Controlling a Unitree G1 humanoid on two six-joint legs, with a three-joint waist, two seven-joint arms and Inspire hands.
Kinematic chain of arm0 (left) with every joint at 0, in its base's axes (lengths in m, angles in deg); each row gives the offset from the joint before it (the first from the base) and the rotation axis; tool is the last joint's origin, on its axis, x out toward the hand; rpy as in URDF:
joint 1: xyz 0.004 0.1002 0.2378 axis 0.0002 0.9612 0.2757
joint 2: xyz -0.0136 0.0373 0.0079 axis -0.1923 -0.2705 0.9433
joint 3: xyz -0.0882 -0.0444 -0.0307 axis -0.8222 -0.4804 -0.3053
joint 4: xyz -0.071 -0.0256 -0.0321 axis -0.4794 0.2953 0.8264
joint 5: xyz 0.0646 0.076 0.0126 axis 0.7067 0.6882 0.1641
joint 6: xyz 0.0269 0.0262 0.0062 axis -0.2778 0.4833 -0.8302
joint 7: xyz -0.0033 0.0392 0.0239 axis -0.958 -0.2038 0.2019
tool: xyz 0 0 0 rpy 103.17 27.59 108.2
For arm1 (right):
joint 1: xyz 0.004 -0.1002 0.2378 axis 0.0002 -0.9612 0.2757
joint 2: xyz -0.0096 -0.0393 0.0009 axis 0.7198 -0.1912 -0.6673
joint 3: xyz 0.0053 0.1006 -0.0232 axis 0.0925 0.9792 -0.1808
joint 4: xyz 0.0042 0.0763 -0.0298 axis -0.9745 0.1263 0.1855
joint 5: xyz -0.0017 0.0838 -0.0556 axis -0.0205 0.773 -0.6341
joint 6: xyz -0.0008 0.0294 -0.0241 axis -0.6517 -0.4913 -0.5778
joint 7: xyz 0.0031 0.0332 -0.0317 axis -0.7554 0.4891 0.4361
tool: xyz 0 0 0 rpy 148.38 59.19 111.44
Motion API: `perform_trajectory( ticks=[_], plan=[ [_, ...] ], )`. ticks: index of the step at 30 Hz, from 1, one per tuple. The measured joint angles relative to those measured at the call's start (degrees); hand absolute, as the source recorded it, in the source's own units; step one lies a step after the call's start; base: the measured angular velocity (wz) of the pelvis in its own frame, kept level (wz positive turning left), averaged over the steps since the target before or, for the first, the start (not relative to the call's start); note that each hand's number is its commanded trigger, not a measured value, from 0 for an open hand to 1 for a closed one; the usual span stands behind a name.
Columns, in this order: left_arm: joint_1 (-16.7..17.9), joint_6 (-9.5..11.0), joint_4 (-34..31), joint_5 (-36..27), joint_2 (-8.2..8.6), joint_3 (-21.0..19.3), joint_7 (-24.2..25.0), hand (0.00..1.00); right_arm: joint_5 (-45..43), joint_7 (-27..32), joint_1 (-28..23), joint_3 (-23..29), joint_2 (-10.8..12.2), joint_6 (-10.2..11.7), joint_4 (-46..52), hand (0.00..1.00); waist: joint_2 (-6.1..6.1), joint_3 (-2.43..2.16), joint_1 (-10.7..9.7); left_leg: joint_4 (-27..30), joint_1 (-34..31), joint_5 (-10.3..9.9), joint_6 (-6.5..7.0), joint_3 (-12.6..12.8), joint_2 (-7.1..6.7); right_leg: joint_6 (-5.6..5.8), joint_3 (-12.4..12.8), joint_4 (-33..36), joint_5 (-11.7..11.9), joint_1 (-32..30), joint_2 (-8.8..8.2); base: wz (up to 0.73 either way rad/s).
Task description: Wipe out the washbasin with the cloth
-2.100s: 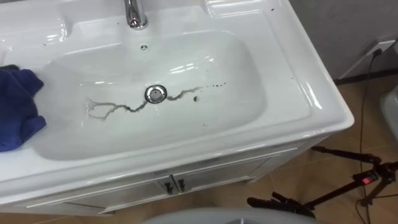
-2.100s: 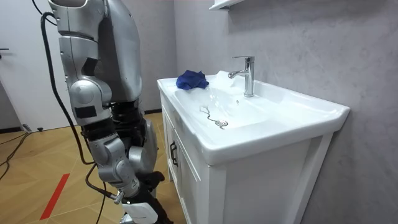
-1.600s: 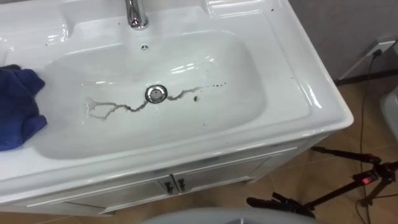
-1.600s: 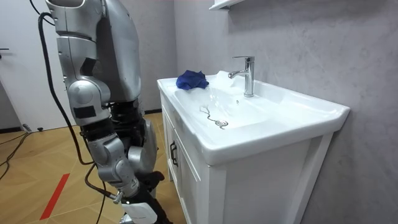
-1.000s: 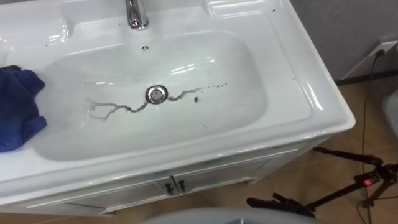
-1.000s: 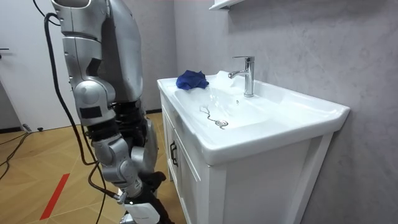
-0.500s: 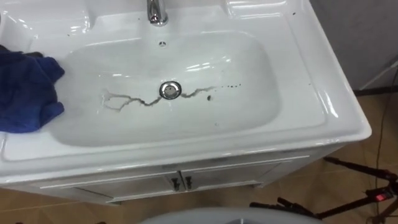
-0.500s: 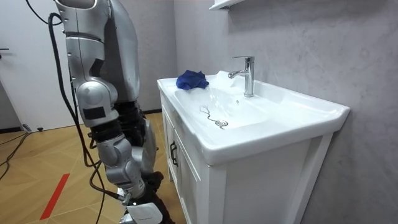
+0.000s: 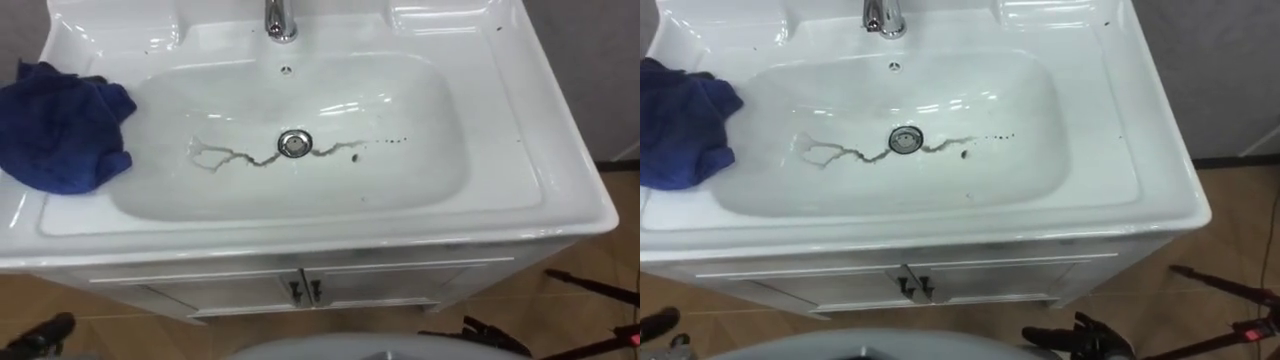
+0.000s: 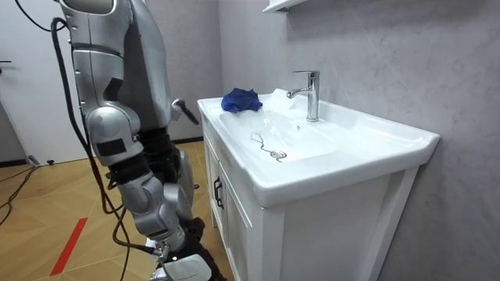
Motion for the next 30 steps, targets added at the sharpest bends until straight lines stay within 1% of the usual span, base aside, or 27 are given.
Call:
perform_trajectory(
  ticks=[1,3,5,6,7,8,9,10,12,14,15,16,17,18,19,20,21,22,23,24,25,26,28,30],
  plan=[
    [-0.01,0.29,-2.92,1.77,-0.34,0.0,-1.49,0.0,-0.11,0.2,-0.25,0.0,0.0,0.09,0.44,0.0,0.0,0.0,0.09,0.01,0.0,0.0,0.0,0.0,-0.08,0.04,0.02,0.07,0.03,-0.01,-0.07,-0.04],
    [0.12,-0.48,-4.04,4.92,-1.26,-0.17,-2.81,0.0,-0.65,0.37,-0.29,0.04,0.06,0.42,0.53,0.0,-0.01,0.02,0.15,0.26,-0.28,0.0,0.0,-0.2,-0.14,0.11,-0.09,0.1,0.09,-0.01,-0.11,0.03],
    [0.13,-0.89,-5.47,7.97,-1.43,-0.9,-3.42,0.0,-1.59,0.58,-0.15,0.08,0.11,0.45,0.53,0.0,-0.21,0.1,0.12,0.7,-0.67,0.0,0.0,-0.67,-0.2,0.15,-0.34,0.11,0.13,-0.01,-0.13,0.13],
    [0.14,-1.08,-6.36,9.96,-1.95,-1.58,-3.77,0.0,-2.16,1.0,-0.22,0.08,0.09,0.6,0.52,0.0,-0.19,0.12,0.22,0.75,-0.79,0.0,0.0,-0.76,-0.2,0.15,-0.52,0.13,0.13,0.09,-0.13,0.16],
    [0.13,-1.25,-6.55,12.44,-2.89,-1.47,-3.77,0.0,-2.59,1.42,-0.2,0.07,0.09,0.84,0.74,0.0,-0.05,0.18,0.25,0.85,-0.98,0.0,0.0,-0.96,-0.18,0.15,-0.56,0.07,0.12,0.08,-0.1,0.13],
    [0.13,-1.61,-6.78,13.73,-3.29,-1.29,-3.77,0.0,-2.81,1.68,-0.22,0.02,0.07,0.98,0.83,0.0,0.0,0.21,0.27,0.93,-1.05,0.0,0.0,-0.95,-0.18,0.15,-0.53,0.03,0.13,0.07,-0.08,0.09],
    [0.14,-2.8,-7.65,16.07,-3.94,-0.82,-3.76,0.0,-2.9,2.01,-0.36,0.02,0.05,1.27,0.82,0.0,0.05,0.24,0.26,1.34,-1.36,0.0,0.0,-0.99,-0.18,0.14,-0.56,0.01,0.13,0.06,-0.09,0.05],
    [0.14,-3.3,-8.3,17.76,-4.24,-0.85,-3.76,0.0,-2.91,2.38,-0.54,0.08,0.11,1.79,0.57,0.0,0.11,0.28,0.26,1.54,-1.54,0.0,0.0,-1.03,-0.18,0.11,-0.54,-0.12,0.15,0.05,-0.08,0.06],
    [0.14,-3.36,-9.19,18.96,-4.64,-0.85,-3.76,0.0,-3.01,2.56,-0.83,0.84,0.19,2.27,0.52,0.0,0.31,0.42,0.16,1.55,-1.69,-0.01,0.01,-1.42,-0.2,0.12,-0.52,-0.13,0.14,-0.18,-0.09,0.06],
    [0.14,-3.38,-10.17,21.44,-5.4,-0.91,-3.77,0.0,-3.08,2.93,-1.11,1.97,0.34,2.29,0.88,0.0,0.61,0.59,0.13,1.61,-1.83,-0.01,0.01,-1.63,-0.21,0.1,-0.45,-0.09,0.15,-0.27,-0.08,0.06],
    [0.14,-3.33,-11.89,22.91,-6.06,-0.97,-3.85,0.0,-3.06,2.95,-1.44,2.5,0.37,2.28,0.94,0.0,0.77,0.68,0.15,1.69,-1.94,-0.01,0.02,-1.97,-0.25,0.07,-0.48,-0.03,0.17,-0.3,-0.08,0.06],
    [-0.01,-2.89,-18.92,22.91,-6.84,-0.94,-4.44,0.0,-3.02,2.95,-1.56,2.56,0.41,2.33,1.0,0.0,0.75,0.68,0.15,1.77,-2.0,-0.01,0.04,-2.3,-0.26,0.03,-0.52,0.12,0.2,-0.37,-0.07,0.0],
    [-0.34,-1.95,-22.54,22.92,-7.52,-0.86,-5.1,0.0,-3.03,2.95,-1.53,2.54,0.37,2.39,1.03,0.0,0.76,0.68,0.09,1.74,-1.97,0.0,0.07,-2.32,-0.27,0.02,-0.46,0.24,0.2,-0.43,-0.06,-0.04],
    [-2.05,0.99,-28.36,23.31,-9.58,-0.72,-6.57,0.0,-3.04,2.91,-1.53,2.52,0.17,2.82,1.06,0.0,1.04,0.71,-0.22,1.54,-1.81,0.09,0.22,-2.29,-0.31,0.03,-0.28,0.63,0.19,-0.64,-0.1,-0.16],
    [-3.48,3.39,-32.24,25.51,-11.62,-0.84,-7.92,0.0,-3.04,2.82,-1.51,2.53,-0.29,3.56,1.07,0.0,1.31,1.03,-1.0,1.18,-1.64,0.17,0.34,-2.05,-0.37,0.0,-0.02,0.79,0.24,-0.91,-0.11,-0.2],
    [-3.84,4.21,-33.73,26.91,-12.33,-1.04,-8.33,0.0,-3.01,2.79,-1.52,2.55,-0.57,3.99,1.07,0.0,1.83,1.02,-1.53,1.03,-1.55,0.21,0.4,-1.79,-0.39,0.02,0.22,0.79,0.33,-0.99,-0.11,-0.31],
    [-3.8,5.36,-35.99,29.26,-12.98,-1.32,-8.88,0.0,-2.86,2.71,-1.51,2.66,-1.19,4.72,1.05,0.0,2.55,0.75,-2.42,0.57,-1.23,0.27,0.5,-1.22,-0.43,0.1,1.09,0.88,0.47,-1.13,-0.08,-0.36],
    [-3.69,5.99,-37.28,31.88,-12.68,-1.39,-9.18,0.0,-2.41,2.7,-1.46,2.71,-1.74,5.41,0.86,0.0,3.69,0.78,-3.38,0.43,-0.64,0.27,0.5,-0.29,-0.46,0.14,1.81,1.01,0.55,-1.24,-0.06,-0.41],
    [-3.53,6.28,-37.66,33.16,-12.33,-1.38,-9.18,0.0,-2.03,2.7,-1.46,2.78,-1.96,5.65,0.74,0.0,4.03,0.76,-3.69,0.46,-0.45,0.28,0.49,0.18,-0.46,0.14,2.4,1.17,0.55,-1.32,-0.02,-0.41],
    [-3.17,6.55,-37.98,35.24,-11.44,-1.38,-9.13,0.0,-1.17,2.71,-1.31,3.03,-2.09,6.02,0.24,0.0,4.24,0.77,-4.48,0.7,-0.1,0.3,0.47,0.35,-0.48,0.08,2.97,1.58,0.5,-1.39,-0.01,-0.36],
    [-3.03,6.57,-37.85,36.27,-10.44,-1.33,-9.02,0.0,-0.45,2.72,-1.07,2.96,-2.01,6.11,-0.46,0.0,4.03,0.69,-5.27,0.7,0.21,0.3,0.47,0.37,-0.46,-0.03,3.32,1.91,0.22,-1.35,0.04,-0.26],
    [-2.93,6.46,-37.79,36.31,-10.07,-1.11,-9.0,0.0,-0.38,2.72,-0.97,2.9,-2.01,6.12,-0.66,0.0,3.88,0.69,-5.96,0.69,0.36,0.3,0.47,0.37,-0.45,-0.04,3.49,1.9,0.13,-1.24,0.1,-0.15],
    [-2.66,5.71,-37.61,36.49,-8.4,-0.59,-8.17,0.0,-0.64,3.09,-0.68,2.88,-2.48,5.96,-1.74,0.0,3.02,0.48,-6.9,0.69,0.51,0.3,0.47,0.36,-0.46,0.03,4.28,1.84,-0.07,-1.14,0.27,-0.11],
    [-2.65,5.41,-37.41,36.52,-8.23,-0.35,-7.55,0.0,-1.39,3.6,-0.69,2.43,-3.03,5.49,-3.38,0.0,2.25,0.33,-7.11,0.67,0.65,0.3,0.47,0.34,-0.46,0.03,4.6,1.8,-0.08,-0.96,0.33,-0.09]
  ],
)
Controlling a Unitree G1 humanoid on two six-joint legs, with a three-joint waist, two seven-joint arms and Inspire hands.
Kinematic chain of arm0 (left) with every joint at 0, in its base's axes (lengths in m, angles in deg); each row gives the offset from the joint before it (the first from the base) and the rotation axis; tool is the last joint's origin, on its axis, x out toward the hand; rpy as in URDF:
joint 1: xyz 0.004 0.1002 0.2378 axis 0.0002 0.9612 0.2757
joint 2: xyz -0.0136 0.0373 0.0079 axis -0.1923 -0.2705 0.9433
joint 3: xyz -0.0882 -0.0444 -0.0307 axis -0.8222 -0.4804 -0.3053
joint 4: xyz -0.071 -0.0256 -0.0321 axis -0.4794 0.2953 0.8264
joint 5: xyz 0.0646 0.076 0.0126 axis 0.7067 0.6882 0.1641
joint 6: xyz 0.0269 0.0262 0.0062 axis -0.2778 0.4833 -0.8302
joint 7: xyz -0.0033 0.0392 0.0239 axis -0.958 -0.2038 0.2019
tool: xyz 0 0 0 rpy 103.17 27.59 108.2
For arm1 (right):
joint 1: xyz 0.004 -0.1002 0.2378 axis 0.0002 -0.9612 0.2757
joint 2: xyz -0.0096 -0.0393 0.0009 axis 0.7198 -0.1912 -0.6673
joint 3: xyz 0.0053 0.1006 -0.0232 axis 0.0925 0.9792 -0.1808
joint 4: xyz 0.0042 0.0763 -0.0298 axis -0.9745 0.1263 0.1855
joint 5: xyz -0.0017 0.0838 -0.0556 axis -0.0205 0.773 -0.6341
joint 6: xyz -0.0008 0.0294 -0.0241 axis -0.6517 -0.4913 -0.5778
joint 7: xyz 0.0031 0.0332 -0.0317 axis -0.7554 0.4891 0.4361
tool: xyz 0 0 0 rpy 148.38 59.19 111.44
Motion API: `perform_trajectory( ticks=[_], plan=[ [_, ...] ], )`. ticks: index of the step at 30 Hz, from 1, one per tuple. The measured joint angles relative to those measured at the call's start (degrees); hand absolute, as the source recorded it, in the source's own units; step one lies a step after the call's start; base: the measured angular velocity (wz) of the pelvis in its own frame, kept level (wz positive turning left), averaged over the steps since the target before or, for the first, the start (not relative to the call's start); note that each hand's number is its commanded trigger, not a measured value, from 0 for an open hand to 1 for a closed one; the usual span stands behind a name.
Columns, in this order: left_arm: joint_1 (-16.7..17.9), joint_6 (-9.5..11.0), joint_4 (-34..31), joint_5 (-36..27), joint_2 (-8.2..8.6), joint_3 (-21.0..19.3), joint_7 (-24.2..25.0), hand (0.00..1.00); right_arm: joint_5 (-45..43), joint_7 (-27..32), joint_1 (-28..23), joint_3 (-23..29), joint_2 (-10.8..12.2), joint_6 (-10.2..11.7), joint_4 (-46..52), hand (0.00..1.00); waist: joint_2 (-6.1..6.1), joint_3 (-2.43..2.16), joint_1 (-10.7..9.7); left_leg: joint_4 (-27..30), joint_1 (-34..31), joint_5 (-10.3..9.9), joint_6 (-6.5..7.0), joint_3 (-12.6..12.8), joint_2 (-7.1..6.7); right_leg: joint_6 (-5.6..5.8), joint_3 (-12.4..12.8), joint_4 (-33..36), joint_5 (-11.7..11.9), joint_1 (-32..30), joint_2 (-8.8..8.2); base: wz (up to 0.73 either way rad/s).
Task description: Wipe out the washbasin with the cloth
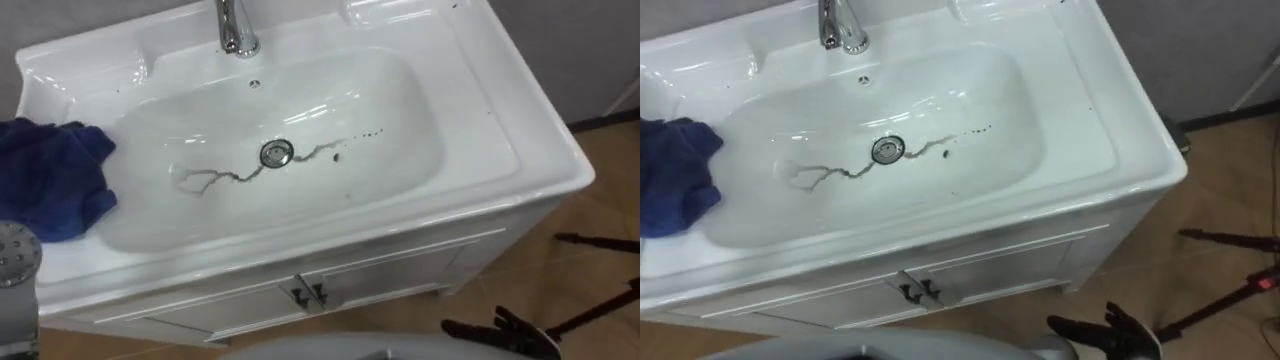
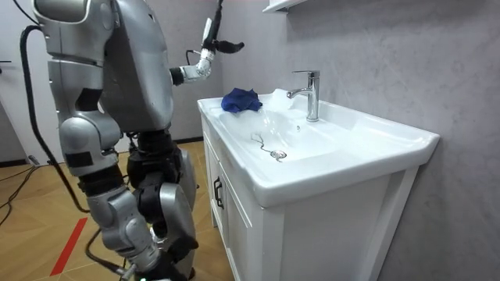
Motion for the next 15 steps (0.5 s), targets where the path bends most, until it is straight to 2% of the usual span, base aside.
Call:
perform_trajectory(
  ticks=[2,4,7,10,15],
  plan=[
    [-0.11,-0.45,0.04,0.1,0.07,0.1,0.65,0.0,-2.42,0.45,-0.59,-0.07,-0.35,-0.72,-0.69,0.0,-0.61,-0.1,-0.49,-0.04,0.14,0.0,0.0,-0.21,0.03,0.0,-0.09,-0.04,0.0,0.18,0.0,0.0],
    [-0.24,-1.28,0.32,0.77,0.08,1.68,1.07,0.0,-7.74,0.42,-2.15,-0.54,-0.3,-2.42,-1.17,0.0,-1.48,0.13,-0.52,-0.07,0.33,-0.01,0.0,-0.34,0.06,0.0,-0.18,-0.13,0.0,0.49,0.01,0.0],
    [-0.27,-1.39,0.86,1.13,0.54,4.34,1.32,0.0,-13.64,-0.18,-2.81,-1.92,0.21,-4.69,-1.59,0.0,-2.2,0.1,-0.27,-0.2,0.4,-0.04,-0.01,-0.12,0.03,0.01,0.29,-0.08,0.01,-0.06,0.02,-0.09],
    [-1.56,-1.4,3.1,1.18,1.0,5.75,2.14,0.0,-17.81,-0.9,-2.68,-3.39,0.74,-6.02,-1.73,0.0,-2.04,0.12,-0.3,-0.32,0.37,-0.04,0.0,-0.21,-0.02,0.01,0.75,0.05,0.02,-0.28,0.05,-0.1],
    [-1.76,-1.41,3.38,1.2,1.43,7.64,2.11,0.0,-19.63,-1.31,-1.58,-5.02,0.93,-7.67,-1.8,0.0,-1.38,0.12,-0.25,-0.39,-0.16,-0.05,0.0,-0.18,0.02,0.03,1.09,0.12,0.17,-1.3,0.23,0.0]
  ],
)
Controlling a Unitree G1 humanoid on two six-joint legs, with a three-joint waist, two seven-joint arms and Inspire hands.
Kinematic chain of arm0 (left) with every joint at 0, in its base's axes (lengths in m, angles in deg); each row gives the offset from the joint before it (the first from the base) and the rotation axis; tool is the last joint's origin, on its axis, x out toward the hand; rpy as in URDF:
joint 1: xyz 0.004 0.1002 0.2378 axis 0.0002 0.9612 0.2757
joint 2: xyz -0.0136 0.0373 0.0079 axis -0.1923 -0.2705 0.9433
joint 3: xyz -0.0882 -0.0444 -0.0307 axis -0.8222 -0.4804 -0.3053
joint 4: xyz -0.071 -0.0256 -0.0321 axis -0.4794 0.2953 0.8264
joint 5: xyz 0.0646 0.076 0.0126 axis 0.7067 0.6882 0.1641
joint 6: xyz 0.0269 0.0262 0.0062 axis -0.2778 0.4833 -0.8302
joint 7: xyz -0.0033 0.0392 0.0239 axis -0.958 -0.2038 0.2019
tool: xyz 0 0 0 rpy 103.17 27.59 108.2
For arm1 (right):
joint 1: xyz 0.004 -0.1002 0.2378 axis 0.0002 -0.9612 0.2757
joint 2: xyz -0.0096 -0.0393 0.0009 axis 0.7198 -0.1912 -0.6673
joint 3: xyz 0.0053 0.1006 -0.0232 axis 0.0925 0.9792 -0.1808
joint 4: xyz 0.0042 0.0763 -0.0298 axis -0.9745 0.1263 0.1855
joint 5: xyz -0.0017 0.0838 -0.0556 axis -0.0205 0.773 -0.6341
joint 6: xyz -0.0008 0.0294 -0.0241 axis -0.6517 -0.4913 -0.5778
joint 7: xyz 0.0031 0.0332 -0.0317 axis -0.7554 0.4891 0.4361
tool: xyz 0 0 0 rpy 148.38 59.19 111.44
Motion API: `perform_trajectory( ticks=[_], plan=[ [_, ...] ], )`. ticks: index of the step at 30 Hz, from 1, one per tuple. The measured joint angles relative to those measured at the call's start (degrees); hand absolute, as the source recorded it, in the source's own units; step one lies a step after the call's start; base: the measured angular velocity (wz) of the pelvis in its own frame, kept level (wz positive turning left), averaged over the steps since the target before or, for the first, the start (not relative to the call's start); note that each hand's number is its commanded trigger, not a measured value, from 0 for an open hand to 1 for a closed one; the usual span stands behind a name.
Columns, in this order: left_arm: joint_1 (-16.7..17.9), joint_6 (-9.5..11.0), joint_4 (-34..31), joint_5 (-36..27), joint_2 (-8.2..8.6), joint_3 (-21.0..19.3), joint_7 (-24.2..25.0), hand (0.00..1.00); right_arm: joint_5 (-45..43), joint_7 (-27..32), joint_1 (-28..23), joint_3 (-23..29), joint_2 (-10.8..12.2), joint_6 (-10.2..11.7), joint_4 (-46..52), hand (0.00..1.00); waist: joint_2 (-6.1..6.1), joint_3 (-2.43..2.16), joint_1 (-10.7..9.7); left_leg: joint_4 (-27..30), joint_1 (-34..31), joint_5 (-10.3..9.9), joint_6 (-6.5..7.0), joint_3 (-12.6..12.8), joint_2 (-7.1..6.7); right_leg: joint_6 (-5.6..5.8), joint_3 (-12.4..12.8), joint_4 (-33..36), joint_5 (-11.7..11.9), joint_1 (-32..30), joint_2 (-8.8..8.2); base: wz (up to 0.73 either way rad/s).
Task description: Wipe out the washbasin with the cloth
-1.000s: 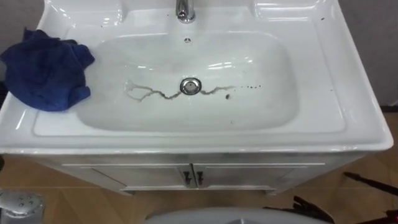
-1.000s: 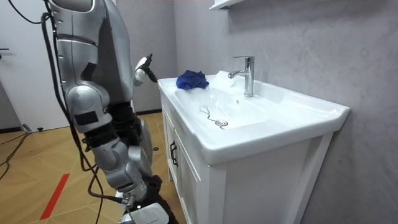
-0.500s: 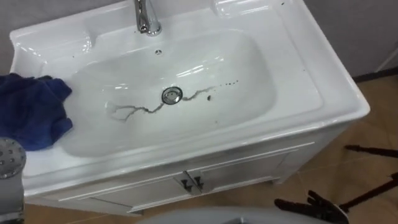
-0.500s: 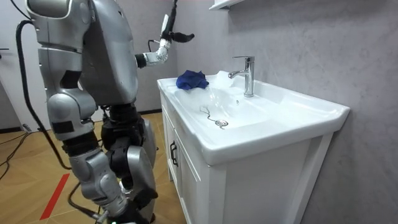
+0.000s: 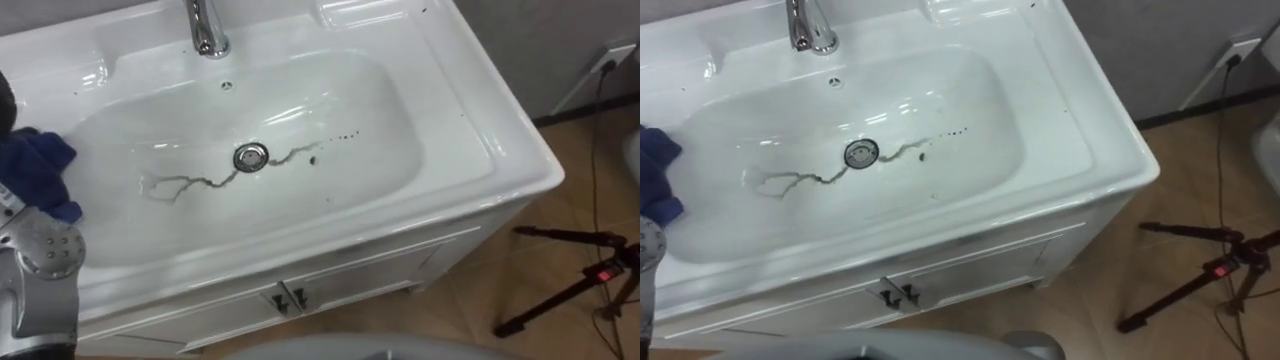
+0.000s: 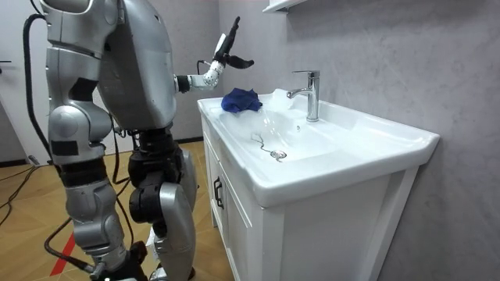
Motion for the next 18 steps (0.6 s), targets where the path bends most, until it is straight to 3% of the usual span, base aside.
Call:
perform_trajectory(
  ticks=[7,13,18],
  plan=[
    [0.18,-0.17,0.22,0.02,0.04,3.62,0.04,0.0,-0.23,-0.86,2.17,-2.38,0.06,-0.51,-0.01,0.0,0.38,-0.01,-0.06,-0.03,-0.15,0.0,0.0,0.04,0.08,-0.05,0.1,0.87,0.05,-0.69,0.07,0.0],
    [0.67,-1.19,2.98,-0.07,0.81,5.45,0.33,0.0,-0.24,-2.09,2.1,-3.46,0.5,-1.23,-0.2,0.0,-0.28,-0.11,-0.4,-0.05,-0.24,0.01,0.0,-0.04,0.11,-0.08,-0.17,0.89,0.06,-0.69,0.05,0.02],
    [0.64,-2.21,5.53,-0.1,0.93,6.94,0.58,0.0,-0.13,-2.57,1.49,-4.4,0.79,-1.91,-0.2,0.0,-1.04,-0.5,-0.4,-0.05,-0.39,0.0,0.0,0.02,0.12,-0.09,-0.27,0.83,0.16,-0.64,0.03,0.0]
  ],
)
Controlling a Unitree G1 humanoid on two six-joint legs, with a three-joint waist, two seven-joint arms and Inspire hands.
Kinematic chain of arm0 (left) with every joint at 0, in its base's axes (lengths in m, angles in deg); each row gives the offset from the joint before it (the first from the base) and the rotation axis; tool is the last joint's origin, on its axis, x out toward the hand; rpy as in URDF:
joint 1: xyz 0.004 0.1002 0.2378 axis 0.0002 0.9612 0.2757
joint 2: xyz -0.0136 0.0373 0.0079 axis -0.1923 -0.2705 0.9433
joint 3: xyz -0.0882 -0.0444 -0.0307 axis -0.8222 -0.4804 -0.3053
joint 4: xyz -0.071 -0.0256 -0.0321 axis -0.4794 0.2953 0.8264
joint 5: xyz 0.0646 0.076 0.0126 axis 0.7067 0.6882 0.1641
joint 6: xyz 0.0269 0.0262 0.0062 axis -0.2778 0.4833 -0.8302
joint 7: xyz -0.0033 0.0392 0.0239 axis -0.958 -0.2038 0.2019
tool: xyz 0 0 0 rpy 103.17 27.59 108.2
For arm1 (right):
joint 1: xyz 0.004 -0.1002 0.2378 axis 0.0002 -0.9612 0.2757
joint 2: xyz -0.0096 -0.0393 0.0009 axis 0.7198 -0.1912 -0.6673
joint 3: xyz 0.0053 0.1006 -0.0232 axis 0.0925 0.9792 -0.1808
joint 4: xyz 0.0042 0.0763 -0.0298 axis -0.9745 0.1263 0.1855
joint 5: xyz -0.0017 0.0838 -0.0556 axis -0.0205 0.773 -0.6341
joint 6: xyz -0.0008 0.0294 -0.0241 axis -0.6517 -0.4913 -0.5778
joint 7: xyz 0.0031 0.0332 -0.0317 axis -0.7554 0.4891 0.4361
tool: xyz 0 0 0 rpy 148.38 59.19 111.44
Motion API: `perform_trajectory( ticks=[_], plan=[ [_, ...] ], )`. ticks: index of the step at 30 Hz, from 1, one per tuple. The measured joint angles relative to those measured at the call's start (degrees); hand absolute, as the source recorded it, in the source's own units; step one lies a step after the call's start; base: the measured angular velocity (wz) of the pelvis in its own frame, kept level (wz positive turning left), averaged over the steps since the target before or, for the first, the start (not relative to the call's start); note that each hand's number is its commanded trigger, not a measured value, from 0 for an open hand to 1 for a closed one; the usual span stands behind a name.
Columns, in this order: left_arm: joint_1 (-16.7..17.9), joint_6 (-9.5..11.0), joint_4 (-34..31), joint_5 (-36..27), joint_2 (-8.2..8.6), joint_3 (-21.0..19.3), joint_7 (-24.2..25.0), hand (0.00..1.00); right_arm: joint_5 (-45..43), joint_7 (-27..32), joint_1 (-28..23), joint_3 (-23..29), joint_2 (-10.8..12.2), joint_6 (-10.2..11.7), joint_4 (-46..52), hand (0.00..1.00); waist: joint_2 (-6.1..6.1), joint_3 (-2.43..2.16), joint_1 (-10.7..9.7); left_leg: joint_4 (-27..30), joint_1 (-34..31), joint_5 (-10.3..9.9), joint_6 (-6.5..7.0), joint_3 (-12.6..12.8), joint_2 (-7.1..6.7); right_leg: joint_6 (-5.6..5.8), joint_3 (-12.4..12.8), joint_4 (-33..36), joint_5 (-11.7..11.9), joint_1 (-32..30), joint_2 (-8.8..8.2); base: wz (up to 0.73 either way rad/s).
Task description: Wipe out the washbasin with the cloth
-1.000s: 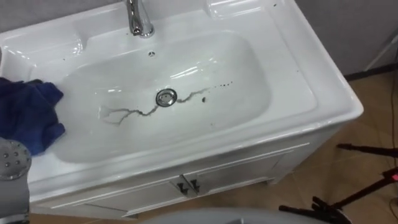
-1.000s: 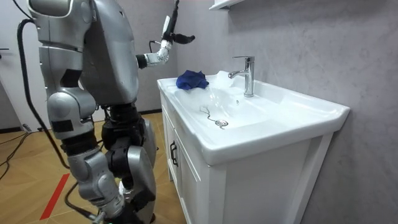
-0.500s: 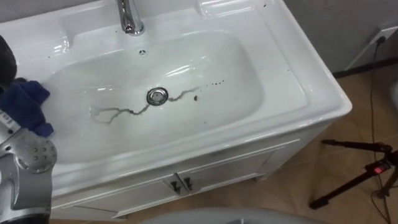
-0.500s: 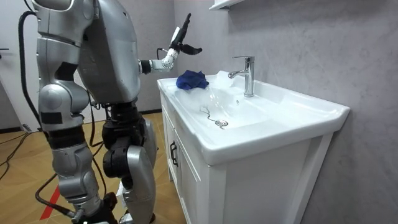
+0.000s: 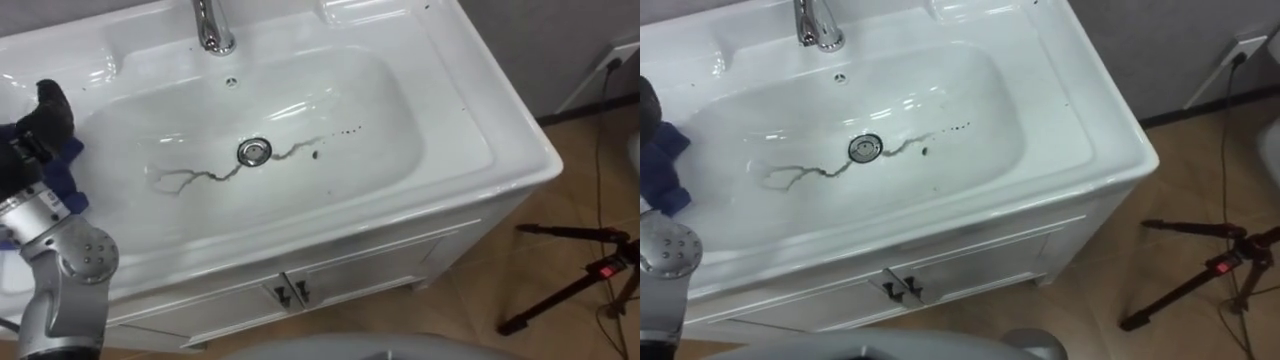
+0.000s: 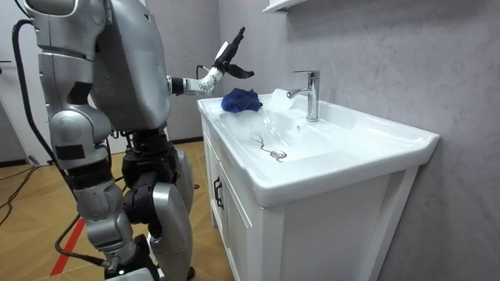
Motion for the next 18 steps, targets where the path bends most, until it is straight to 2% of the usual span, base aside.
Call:
perform_trajectory(
  ticks=[9,14,16,18],
  plan=[
    [-0.04,-1.71,8.49,-0.07,0.25,0.66,3.23,0.0,0.03,0.18,-0.23,0.09,0.13,-1.25,-0.35,0.0,0.34,0.11,0.1,-0.07,0.42,0.0,0.0,0.32,0.08,-0.11,0.58,0.18,0.09,0.0,0.18,-0.03],
    [-0.3,-3.66,14.2,-0.33,0.82,0.67,5.0,0.0,0.08,0.23,-0.09,0.53,0.1,-2.92,-0.36,0.0,0.76,0.1,0.14,-0.67,0.49,0.0,0.0,-0.05,0.09,-0.08,0.61,0.12,0.14,-0.01,0.25,0.0],
    [-0.3,-5.07,16.68,-0.63,1.2,0.66,6.67,0.0,0.35,0.19,0.0,0.65,0.1,-3.03,-0.51,0.0,0.95,0.21,0.19,-0.7,0.36,0.0,0.0,-0.12,0.09,-0.08,0.61,0.15,0.15,-0.12,0.27,0.0],
    [-0.29,-5.2,18.12,-0.65,1.37,0.66,7.32,0.0,0.39,0.27,0.36,0.66,0.09,-3.08,-0.86,0.0,1.04,0.24,0.21,-0.71,0.34,0.0,0.0,-0.15,0.09,-0.08,0.62,0.1,0.16,-0.14,0.27,0.0]
  ],
)
